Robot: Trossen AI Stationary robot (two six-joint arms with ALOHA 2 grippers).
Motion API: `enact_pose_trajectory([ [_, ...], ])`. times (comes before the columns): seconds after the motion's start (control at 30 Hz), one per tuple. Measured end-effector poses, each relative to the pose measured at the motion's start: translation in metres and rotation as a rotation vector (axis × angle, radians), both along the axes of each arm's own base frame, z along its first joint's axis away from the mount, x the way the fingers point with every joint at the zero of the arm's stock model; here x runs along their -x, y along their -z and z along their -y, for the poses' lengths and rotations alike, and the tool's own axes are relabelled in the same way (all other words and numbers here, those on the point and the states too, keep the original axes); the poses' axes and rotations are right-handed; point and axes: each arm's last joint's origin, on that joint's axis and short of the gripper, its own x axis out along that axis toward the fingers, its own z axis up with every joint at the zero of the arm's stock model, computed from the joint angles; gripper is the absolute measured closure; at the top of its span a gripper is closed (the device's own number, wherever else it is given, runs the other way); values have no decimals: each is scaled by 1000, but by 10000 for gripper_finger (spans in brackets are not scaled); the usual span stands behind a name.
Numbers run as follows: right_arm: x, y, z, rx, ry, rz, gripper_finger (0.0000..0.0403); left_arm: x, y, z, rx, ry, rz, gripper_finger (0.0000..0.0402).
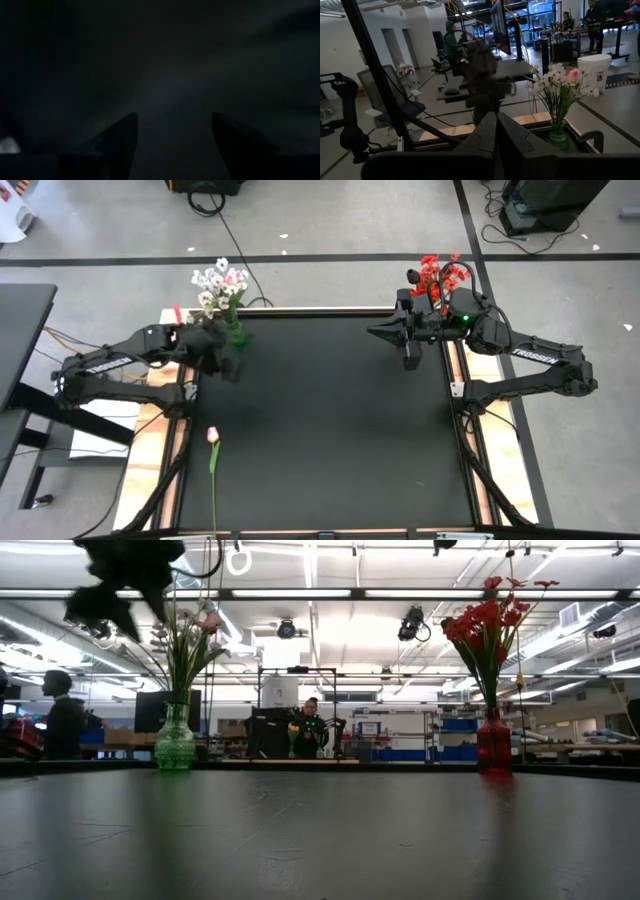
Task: Sort flowers into vase by color
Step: Put the pink tulip into the green flower vase
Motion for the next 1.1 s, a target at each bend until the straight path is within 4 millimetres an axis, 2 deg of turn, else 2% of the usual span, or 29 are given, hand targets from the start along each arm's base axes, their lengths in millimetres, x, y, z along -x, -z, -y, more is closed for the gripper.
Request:
enact_pose_trajectory([
  [0.17, 0, 0, 0, 0, 0, 0, 379, 5, 8, 23, 121, -91, -112, 166],
  [0.3, 0, 0, 0, 0, 0, 0, 379, 2, 25, 42, 200, -111, -157, 182],
  [0.53, 0, 0, 0, 0, 0, 0, 379, -8, 55, 69, 334, -155, -117, 199],
  [0.83, 0, 0, 0, 0, 0, 0, 379, -12, 82, 92, 369, -222, -206, 221],
  [1.1, 0, 0, 0, 0, 0, 0, 379, 2, 106, 113, 377, -224, -324, 228],
])
